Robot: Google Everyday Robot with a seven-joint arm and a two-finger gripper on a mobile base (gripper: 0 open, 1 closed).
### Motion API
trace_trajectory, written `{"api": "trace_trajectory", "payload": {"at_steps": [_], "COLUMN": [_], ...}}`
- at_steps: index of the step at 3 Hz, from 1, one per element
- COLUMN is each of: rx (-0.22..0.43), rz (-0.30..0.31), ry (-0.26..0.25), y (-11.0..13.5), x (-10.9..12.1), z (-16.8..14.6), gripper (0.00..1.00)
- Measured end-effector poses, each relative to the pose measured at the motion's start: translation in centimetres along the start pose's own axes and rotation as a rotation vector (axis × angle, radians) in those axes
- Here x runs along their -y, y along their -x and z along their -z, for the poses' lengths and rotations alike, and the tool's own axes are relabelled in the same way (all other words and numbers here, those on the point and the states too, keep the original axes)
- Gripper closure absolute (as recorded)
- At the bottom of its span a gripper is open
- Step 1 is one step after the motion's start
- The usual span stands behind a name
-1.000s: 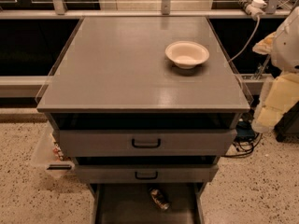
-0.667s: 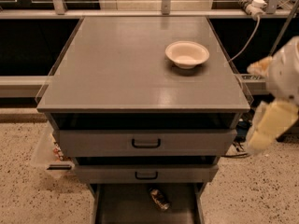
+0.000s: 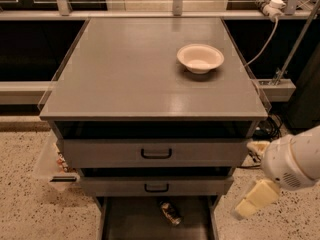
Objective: Pick orange can from bottom drawer and place on counter
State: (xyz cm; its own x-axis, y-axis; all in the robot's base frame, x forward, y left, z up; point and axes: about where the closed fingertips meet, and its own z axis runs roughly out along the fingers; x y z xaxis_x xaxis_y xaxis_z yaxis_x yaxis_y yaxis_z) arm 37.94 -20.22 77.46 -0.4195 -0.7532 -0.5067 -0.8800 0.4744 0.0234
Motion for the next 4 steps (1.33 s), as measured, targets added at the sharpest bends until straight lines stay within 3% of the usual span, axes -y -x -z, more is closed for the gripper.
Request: {"api": "trace_trajectory", "payload": {"at_steps": [1,2,3,4], "rx": [-0.007,0.027,0.08,0.183], "rz": [-0.018,-0.034,-0.093,-0.134], "ry": [0.017,0.019,0.023,0.001], "y": [-1.1,-1.9,-4.4,-6.0], "x": [-0.5,-1.2,-2.5,-2.4], "z": [-1.4,-3.1,-8.3,-13.5], "gripper": [0.0,0.0,0.0,0.0]}}
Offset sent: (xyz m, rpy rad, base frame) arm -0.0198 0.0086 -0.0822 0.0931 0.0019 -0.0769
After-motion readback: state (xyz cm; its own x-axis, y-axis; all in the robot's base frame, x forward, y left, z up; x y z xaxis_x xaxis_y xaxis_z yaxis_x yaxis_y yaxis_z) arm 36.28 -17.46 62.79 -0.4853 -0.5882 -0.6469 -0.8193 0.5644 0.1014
